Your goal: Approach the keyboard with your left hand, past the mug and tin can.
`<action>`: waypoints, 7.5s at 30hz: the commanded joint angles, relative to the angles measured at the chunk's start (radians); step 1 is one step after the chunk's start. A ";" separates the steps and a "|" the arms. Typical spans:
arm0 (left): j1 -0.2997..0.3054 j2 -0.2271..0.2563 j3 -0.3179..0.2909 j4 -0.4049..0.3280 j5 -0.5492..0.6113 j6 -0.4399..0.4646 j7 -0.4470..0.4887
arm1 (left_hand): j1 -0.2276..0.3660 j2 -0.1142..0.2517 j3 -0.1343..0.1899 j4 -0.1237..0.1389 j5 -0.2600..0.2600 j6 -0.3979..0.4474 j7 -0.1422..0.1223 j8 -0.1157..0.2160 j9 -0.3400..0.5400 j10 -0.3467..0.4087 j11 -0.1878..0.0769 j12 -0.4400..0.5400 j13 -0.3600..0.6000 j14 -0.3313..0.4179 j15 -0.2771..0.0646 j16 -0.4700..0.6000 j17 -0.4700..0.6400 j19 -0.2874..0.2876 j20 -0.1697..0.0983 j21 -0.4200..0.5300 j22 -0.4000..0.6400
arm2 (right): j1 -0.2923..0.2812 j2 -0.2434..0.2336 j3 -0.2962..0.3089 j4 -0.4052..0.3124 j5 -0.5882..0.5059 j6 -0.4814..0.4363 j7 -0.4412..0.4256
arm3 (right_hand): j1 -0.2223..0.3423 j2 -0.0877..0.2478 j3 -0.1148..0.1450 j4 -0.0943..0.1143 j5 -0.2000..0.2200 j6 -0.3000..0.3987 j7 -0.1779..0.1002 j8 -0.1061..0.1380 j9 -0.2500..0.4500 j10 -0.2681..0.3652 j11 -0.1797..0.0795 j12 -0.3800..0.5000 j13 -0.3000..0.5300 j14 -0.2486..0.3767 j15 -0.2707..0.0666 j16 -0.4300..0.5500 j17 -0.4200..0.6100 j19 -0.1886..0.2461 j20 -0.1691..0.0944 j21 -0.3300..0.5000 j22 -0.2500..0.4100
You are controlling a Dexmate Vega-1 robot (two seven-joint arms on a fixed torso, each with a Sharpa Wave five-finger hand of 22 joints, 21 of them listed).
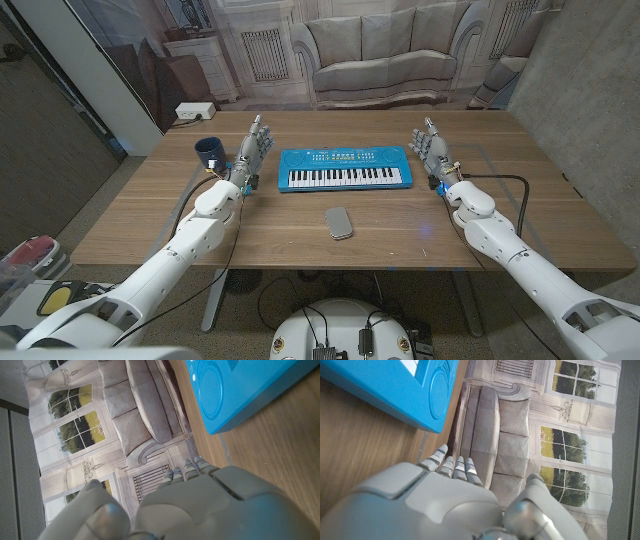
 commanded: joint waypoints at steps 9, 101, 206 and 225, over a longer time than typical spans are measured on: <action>-0.003 -0.002 0.001 -0.008 -0.007 0.017 0.000 | 0.011 0.007 -0.001 0.002 0.009 0.005 0.000 0.010 0.001 0.007 -0.002 0.013 0.004 0.003 -0.005 0.012 0.002 -0.002 -0.030 0.011 0.005 | -0.015 -0.005 0.001 -0.012 0.010 -0.008 0.004 | 0.011 0.000 0.005 -0.001 0.006 0.005 0.005 0.007 0.003 0.009 0.008 0.008 0.004 0.007 0.009 0.011 0.001 0.010 -0.024 0.001 0.003; 0.003 -0.060 -0.008 -0.021 0.159 -0.314 0.055 | 0.090 0.056 -0.006 -0.033 0.046 0.174 -0.014 0.041 0.002 0.175 -0.021 0.046 0.004 0.168 -0.030 0.032 0.000 0.122 -0.039 0.036 0.003 | -0.092 -0.041 0.031 -0.130 -0.017 -0.010 -0.097 | 0.016 0.010 -0.007 -0.007 0.008 0.036 -0.011 0.015 0.003 0.047 0.001 0.025 0.004 0.041 0.002 0.020 0.000 0.053 -0.024 -0.021 0.004; -0.095 -0.059 0.090 -0.016 0.962 -0.389 0.537 | 0.145 0.086 -0.008 -0.051 0.068 0.231 -0.033 0.033 0.003 0.224 -0.053 0.034 0.005 0.209 -0.048 0.021 0.001 0.131 -0.036 0.020 0.003 | -0.135 -0.041 0.048 -0.154 -0.021 0.032 -0.113 | 0.016 0.018 -0.020 -0.011 0.008 0.041 -0.017 0.014 0.003 0.054 -0.001 0.025 0.004 0.051 0.002 0.019 0.000 0.070 -0.024 -0.048 0.005; -0.132 -0.017 0.156 -0.040 1.031 -0.315 0.570 | 0.151 0.089 -0.011 -0.052 0.070 0.241 -0.034 0.033 0.003 0.227 -0.051 0.030 0.005 0.210 -0.049 0.018 0.001 0.130 -0.037 0.019 0.003 | -0.145 -0.043 0.052 -0.164 -0.022 0.037 -0.117 | 0.017 0.020 -0.022 -0.011 0.008 0.041 -0.016 0.013 0.003 0.057 0.003 0.025 0.004 0.052 0.001 0.018 0.000 0.072 -0.024 -0.053 0.006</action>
